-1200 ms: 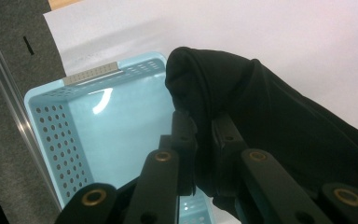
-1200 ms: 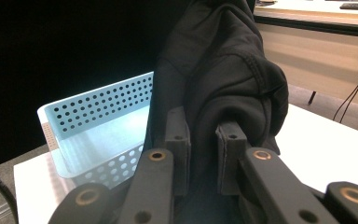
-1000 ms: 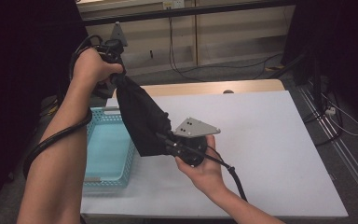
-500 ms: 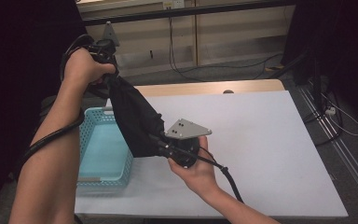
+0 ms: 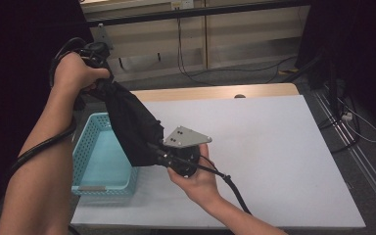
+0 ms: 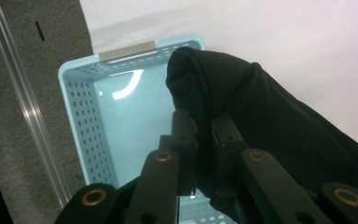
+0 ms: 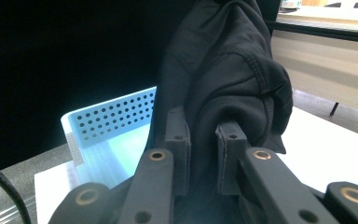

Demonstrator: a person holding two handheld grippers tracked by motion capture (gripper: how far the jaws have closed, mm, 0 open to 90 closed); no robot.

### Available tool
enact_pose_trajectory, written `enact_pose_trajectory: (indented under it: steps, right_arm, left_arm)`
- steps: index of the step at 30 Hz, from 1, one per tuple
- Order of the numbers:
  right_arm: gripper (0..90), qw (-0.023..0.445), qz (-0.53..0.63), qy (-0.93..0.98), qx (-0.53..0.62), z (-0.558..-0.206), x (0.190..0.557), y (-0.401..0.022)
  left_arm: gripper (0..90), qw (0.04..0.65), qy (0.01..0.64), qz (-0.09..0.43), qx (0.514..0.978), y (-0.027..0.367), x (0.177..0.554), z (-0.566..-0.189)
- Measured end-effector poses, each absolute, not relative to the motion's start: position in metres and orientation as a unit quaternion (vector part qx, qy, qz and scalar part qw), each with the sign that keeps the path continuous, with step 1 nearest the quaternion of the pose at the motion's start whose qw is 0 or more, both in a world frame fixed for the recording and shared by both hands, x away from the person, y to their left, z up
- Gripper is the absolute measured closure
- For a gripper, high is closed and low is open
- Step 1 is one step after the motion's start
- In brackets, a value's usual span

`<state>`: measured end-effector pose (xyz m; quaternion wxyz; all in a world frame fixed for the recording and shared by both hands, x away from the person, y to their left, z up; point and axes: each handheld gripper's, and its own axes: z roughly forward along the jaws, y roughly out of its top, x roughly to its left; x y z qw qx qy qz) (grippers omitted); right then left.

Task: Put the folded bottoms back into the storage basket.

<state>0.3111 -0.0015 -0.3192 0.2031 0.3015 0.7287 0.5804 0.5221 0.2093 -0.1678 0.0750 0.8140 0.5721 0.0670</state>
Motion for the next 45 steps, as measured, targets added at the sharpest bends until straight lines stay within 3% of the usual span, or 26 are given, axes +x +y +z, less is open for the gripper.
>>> enact_pose_trajectory:
  steps: [45]
  right_arm:
    - [78.6, 0.171, 0.586, 0.743, 0.273, -0.327, 0.318, 0.044]
  left_arm:
    - [82.6, 0.062, 0.601, 0.065, 0.794, 0.256, 0.523, -0.181]
